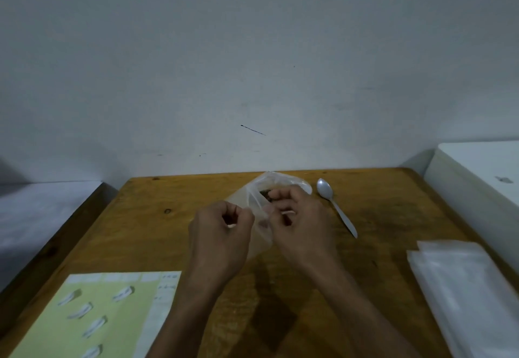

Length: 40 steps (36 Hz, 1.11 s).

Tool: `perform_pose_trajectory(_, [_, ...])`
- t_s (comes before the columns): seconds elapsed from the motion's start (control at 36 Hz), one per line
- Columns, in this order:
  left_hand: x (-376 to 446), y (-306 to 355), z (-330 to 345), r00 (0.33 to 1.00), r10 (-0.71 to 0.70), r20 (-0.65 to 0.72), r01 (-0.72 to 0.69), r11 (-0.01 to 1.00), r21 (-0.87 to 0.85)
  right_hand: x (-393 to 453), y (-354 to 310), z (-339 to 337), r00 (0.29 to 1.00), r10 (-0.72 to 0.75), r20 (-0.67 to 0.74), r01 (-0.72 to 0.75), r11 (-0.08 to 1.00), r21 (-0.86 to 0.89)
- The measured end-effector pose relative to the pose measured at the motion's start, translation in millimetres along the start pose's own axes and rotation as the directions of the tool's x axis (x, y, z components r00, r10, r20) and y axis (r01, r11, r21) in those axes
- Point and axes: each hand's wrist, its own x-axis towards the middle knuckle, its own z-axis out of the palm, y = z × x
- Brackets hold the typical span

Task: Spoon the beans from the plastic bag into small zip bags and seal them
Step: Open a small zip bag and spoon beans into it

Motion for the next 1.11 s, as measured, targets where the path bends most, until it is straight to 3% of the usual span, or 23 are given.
perform_pose_trajectory(0.11, [-1, 2, -5, 0.999, 0.029, 0.024, -0.03, 0.999, 0.036, -3, -5, 6, 0.989, -0.088, 0.115, 0.1, 0.99, -0.102])
perform_pose_trajectory(0.39, [-3, 2, -26, 0.975, 0.223, 0.019, -0.221, 0.945, 0.242, 7, -6, 9, 0.986, 0.026, 0.162, -0.029, 0.999, 0.016])
perform_pose_trajectory(0.5, [4, -14, -42, 0.896, 0.371, 0.243, -0.434, 0.847, 0.307, 5, -5, 12, 0.974, 0.056, 0.22, -0.076, 0.994, 0.082])
perform_pose_trajectory(0.56, [11, -21, -52, 0.845, 0.34, 0.413, -0.496, 0.788, 0.365, 4, -5, 11, 0.969, 0.059, 0.241, -0.088, 0.99, 0.114])
perform_pose_trajectory(0.61, [17, -24, -54, 0.822, 0.279, 0.497, -0.513, 0.743, 0.43, 5, -5, 10, 0.96, 0.067, 0.271, -0.116, 0.979, 0.168])
perform_pose_trajectory(0.72, [20, -16, -51, 0.834, 0.248, 0.493, -0.501, 0.716, 0.486, 6, -4, 11, 0.947, 0.07, 0.314, -0.14, 0.968, 0.207])
perform_pose_trajectory(0.83, [21, -20, -55, 0.822, 0.328, 0.466, -0.519, 0.77, 0.372, 7, -5, 6, 0.937, 0.098, 0.335, -0.16, 0.973, 0.164])
perform_pose_trajectory(1.0, [26, -33, -54, 0.83, 0.387, 0.401, -0.513, 0.812, 0.278, 10, -9, -1, 0.928, 0.031, 0.37, -0.029, 1.0, -0.01])
perform_pose_trajectory(1.11, [27, -38, -52, 0.838, 0.377, 0.396, -0.485, 0.847, 0.22, 12, -9, -4, 0.935, -0.015, 0.356, 0.027, 0.999, -0.03])
